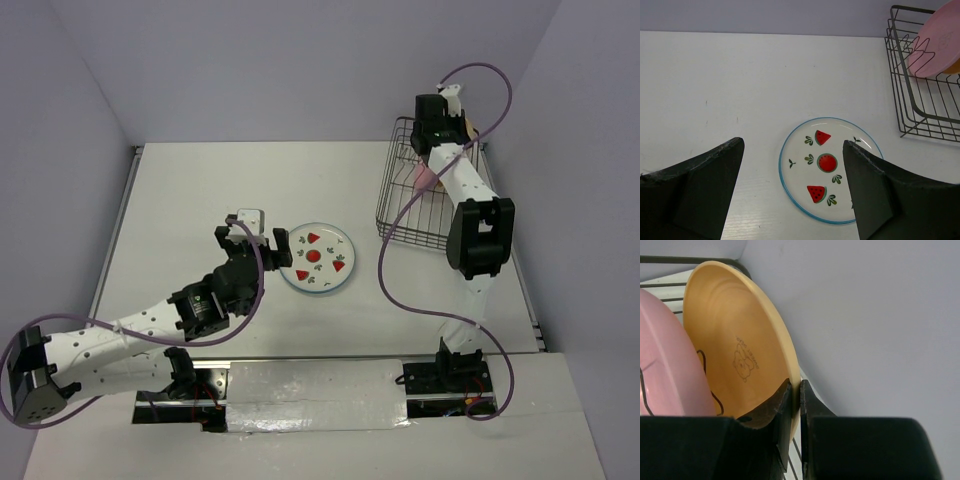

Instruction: Unload the plates from the dish rack

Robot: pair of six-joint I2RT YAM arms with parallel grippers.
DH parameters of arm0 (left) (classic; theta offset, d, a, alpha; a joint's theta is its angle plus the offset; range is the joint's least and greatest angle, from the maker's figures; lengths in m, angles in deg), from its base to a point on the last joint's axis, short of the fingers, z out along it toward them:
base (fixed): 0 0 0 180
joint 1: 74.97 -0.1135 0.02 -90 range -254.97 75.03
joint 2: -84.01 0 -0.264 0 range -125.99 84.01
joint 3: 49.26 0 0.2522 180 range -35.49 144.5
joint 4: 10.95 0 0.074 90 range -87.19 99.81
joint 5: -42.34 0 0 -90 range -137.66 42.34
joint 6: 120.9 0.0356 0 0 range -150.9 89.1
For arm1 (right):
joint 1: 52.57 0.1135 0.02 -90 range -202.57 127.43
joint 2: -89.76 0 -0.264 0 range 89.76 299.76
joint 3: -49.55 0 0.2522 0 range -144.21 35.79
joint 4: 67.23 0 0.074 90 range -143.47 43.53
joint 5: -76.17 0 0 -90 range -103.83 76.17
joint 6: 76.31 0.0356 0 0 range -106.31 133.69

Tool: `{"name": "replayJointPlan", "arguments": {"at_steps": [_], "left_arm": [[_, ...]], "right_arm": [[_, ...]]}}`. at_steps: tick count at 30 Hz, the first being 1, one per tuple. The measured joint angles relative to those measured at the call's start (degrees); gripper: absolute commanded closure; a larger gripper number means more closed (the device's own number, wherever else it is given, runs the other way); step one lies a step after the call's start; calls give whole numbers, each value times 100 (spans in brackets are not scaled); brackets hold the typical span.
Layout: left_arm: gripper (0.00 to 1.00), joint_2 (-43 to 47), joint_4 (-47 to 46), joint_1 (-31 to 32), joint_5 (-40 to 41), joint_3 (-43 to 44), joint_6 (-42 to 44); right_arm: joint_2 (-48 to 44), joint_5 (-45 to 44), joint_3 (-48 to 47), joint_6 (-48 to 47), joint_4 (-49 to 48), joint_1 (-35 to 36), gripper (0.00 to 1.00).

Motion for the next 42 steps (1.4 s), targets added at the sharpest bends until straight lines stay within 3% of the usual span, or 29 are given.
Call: {"name": "replayJointPlan", "arguments": {"at_steps": [7,12,15,21,26,38,42], "left_arm": [[7,-94,-15,0,-17,0,0],[8,-127,-26,0,-39,4,4],[8,-177,-22,0,-39,9,4],[8,-177,-26,0,-55,11,7],[8,-179,-24,0,-59,11,7],[9,-330,-33,0,-129,33,85],[11,-350,-195,2,-885,50,227]], "right_arm": [[9,-199,-289,-442,-57,144,100],[63,87,-879,37,748,129,100],[490,105,-1888,372,1443,55,100],[155,481,-1095,1154,1563,-240,100],[157,389,-866,1204,1700,-444,100],[160,612,-1191,1185,2074,-472,100],[160,713,-1292,1248,2201,-472,100]]}}
